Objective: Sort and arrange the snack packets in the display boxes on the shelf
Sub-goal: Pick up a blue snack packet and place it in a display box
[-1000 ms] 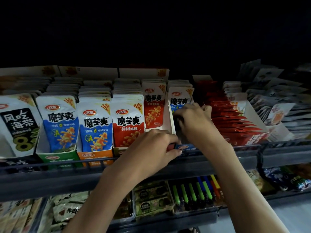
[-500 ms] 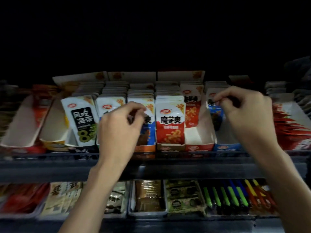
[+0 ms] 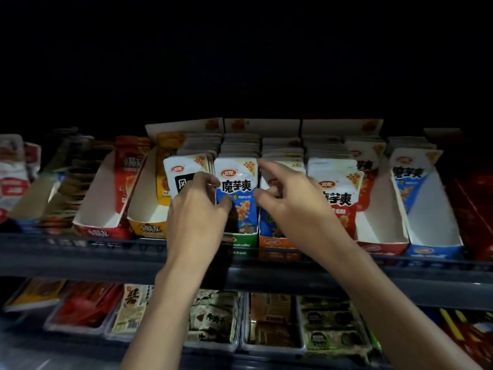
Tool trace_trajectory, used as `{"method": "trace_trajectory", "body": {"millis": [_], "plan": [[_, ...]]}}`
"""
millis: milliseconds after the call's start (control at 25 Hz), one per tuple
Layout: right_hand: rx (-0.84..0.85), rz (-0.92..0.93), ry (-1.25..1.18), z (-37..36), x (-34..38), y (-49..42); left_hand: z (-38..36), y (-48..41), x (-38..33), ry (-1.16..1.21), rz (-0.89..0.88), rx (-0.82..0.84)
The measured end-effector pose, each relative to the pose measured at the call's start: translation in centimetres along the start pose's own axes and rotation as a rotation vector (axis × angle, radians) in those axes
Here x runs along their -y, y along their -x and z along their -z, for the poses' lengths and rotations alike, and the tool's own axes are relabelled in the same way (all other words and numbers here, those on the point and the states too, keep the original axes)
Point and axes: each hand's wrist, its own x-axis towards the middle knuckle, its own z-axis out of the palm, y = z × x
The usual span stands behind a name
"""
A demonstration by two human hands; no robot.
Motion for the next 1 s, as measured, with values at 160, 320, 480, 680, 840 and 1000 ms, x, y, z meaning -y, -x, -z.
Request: {"method": "trace_trajectory", "body": {"millis": [160, 320, 480, 680, 840, 1000], "plan": [[-0.052, -0.056, -0.084, -1.7, 0.0, -1.1, 0.5, -0.1, 0.3, 0.030, 0.024, 0.054], [-0.137, -0.007, -0.011, -2.3, 0.7, -0.8, 0.5, -0.1, 0.3, 0.045, 0.007, 0.059], [-0.134, 0.022, 0.022, -2.6, 1.0, -0.4, 0.5, 0.1, 0.2, 0.041, -0.029, 0.032], [-0.153, 0.055, 0.036, -2.5, 0.9, -0.3, 0.4, 0.0, -0.2, 0.067, -0.081, -0.085], [-0.175, 0.102, 0.029, -2.3, 0.3, -0.4, 0.1, 0.0, 0.0, 0.089, -0.086, -0.067], [-0.206, 0.111, -0.109, -1.5, 0.3, 0.0, 0.4, -0.7, 0.9, 0.124, -0.064, -0.176]]}}
